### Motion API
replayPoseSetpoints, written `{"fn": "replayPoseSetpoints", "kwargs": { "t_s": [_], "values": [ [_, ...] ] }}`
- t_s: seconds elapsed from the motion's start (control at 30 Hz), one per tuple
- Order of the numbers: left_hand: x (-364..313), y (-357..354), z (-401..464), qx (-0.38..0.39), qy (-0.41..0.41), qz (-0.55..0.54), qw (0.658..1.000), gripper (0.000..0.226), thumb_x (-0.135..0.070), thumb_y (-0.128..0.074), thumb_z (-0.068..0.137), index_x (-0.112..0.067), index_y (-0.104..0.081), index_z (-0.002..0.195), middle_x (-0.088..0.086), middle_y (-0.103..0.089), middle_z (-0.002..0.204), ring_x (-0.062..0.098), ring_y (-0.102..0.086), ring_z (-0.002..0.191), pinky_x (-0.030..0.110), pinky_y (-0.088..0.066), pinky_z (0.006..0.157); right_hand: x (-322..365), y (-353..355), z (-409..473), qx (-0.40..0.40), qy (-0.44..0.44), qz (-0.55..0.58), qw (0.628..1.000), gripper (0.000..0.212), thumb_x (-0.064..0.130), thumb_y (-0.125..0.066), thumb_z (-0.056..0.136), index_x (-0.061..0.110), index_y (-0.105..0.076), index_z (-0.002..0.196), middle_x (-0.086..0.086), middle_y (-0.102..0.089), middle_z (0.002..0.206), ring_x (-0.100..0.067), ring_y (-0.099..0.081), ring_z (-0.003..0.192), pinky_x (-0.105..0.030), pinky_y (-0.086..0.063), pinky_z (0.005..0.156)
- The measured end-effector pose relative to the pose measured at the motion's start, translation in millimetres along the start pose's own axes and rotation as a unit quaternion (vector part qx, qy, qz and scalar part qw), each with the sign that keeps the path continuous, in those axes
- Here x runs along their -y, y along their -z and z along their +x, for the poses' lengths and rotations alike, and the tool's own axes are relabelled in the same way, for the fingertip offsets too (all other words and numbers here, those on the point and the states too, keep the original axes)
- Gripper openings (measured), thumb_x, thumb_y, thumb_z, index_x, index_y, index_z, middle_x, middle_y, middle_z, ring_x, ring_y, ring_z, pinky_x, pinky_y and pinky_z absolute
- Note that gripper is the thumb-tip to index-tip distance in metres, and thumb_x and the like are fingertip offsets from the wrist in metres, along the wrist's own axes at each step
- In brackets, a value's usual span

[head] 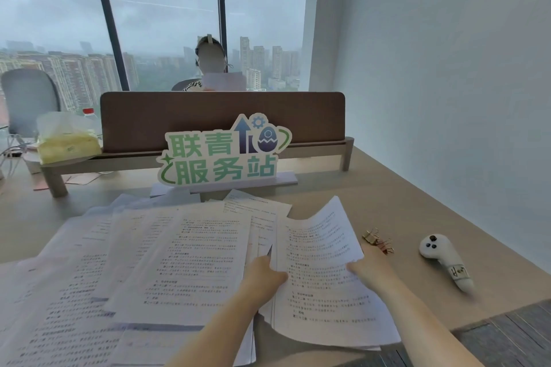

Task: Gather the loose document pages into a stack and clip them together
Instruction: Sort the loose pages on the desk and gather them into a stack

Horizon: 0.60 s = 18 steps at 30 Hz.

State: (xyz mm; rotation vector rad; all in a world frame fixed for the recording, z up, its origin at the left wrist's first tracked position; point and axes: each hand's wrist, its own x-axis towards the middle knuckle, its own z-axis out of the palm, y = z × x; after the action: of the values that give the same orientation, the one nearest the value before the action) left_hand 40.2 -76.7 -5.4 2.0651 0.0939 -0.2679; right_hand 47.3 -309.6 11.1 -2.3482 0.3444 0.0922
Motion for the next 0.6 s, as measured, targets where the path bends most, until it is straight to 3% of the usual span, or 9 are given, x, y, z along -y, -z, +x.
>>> {"fn": "replayPoseSetpoints", "kwargs": {
  "t_s": [0.07,0.13,0.17,0.3,0.47,0.53,0.6],
  "values": [
    [-0.9,-2.2,-3.0,0.005,-0.001,0.003,1.000,0.037,-0.017,-0.062,0.084,-0.014,-0.066,0.120,0.002,-0.071,0.116,0.020,-0.067,0.102,0.030,-0.055,0.084,-0.6,-0.2,-1.5,-0.006,-0.005,-0.027,1.000,0.007,0.005,-0.046,0.071,0.011,-0.048,0.068,0.001,-0.045,0.060,-0.017,-0.038,0.058,-0.029,-0.026,0.055],
    [-1.2,-4.2,-3.1,0.003,-0.002,0.014,1.000,0.040,-0.020,-0.064,0.082,-0.016,-0.065,0.122,0.000,-0.071,0.115,0.019,-0.067,0.101,0.032,-0.057,0.085,-1.1,1.9,-2.7,-0.001,-0.007,-0.046,0.999,0.015,0.006,-0.043,0.067,0.018,-0.035,0.066,0.003,-0.031,0.057,-0.017,-0.029,0.056,-0.029,-0.021,0.055],
    [-2.2,-5.3,-3.7,0.002,-0.006,0.020,1.000,0.041,-0.020,-0.064,0.082,-0.017,-0.065,0.122,-0.001,-0.071,0.115,0.018,-0.067,0.100,0.029,-0.057,0.081,-0.5,3.2,-3.9,-0.002,-0.008,-0.052,0.999,0.014,0.006,-0.042,0.066,0.019,-0.037,0.068,0.003,-0.030,0.057,-0.016,-0.028,0.056,-0.029,-0.020,0.054],
    [-5.6,-11.3,-2.6,-0.003,-0.019,0.066,0.998,0.030,-0.022,-0.062,0.087,-0.017,-0.064,0.116,-0.004,-0.069,0.109,0.012,-0.061,0.085,0.013,-0.043,0.058,-0.9,9.0,-6.0,-0.004,-0.029,-0.070,0.997,0.014,0.011,-0.044,0.072,0.023,-0.041,0.067,0.006,-0.040,0.059,-0.015,-0.035,0.054,-0.026,-0.025,0.050],
    [-8.6,-14.8,-1.8,-0.007,-0.011,0.119,0.993,0.020,-0.029,-0.064,0.084,-0.026,-0.061,0.104,-0.006,-0.068,0.102,0.014,-0.064,0.088,0.029,-0.056,0.075,-4.8,9.9,-2.9,-0.003,-0.045,-0.097,0.994,0.013,0.011,-0.044,0.067,0.022,-0.037,0.064,0.004,-0.039,0.056,-0.018,-0.036,0.052,-0.025,-0.026,0.051],
    [-8.6,-15.2,-1.4,-0.020,-0.012,0.158,0.987,0.023,-0.032,-0.064,0.082,-0.025,-0.060,0.104,-0.007,-0.068,0.103,0.014,-0.063,0.087,0.028,-0.055,0.073,-6.0,9.5,-3.5,-0.012,-0.057,-0.096,0.994,0.010,0.014,-0.044,0.064,0.022,-0.044,0.070,0.003,-0.047,0.061,-0.019,-0.045,0.055,-0.026,-0.033,0.054],
    [-9.0,-15.5,-2.4,-0.037,-0.018,0.203,0.978,0.030,-0.036,-0.065,0.081,-0.023,-0.058,0.107,-0.007,-0.066,0.104,0.014,-0.060,0.085,0.025,-0.049,0.065,-7.1,8.5,-5.1,-0.035,-0.060,-0.099,0.993,0.021,0.020,-0.047,0.065,0.029,-0.046,0.084,0.003,-0.055,0.076,-0.021,-0.054,0.067,-0.028,-0.039,0.059]
  ]
}}
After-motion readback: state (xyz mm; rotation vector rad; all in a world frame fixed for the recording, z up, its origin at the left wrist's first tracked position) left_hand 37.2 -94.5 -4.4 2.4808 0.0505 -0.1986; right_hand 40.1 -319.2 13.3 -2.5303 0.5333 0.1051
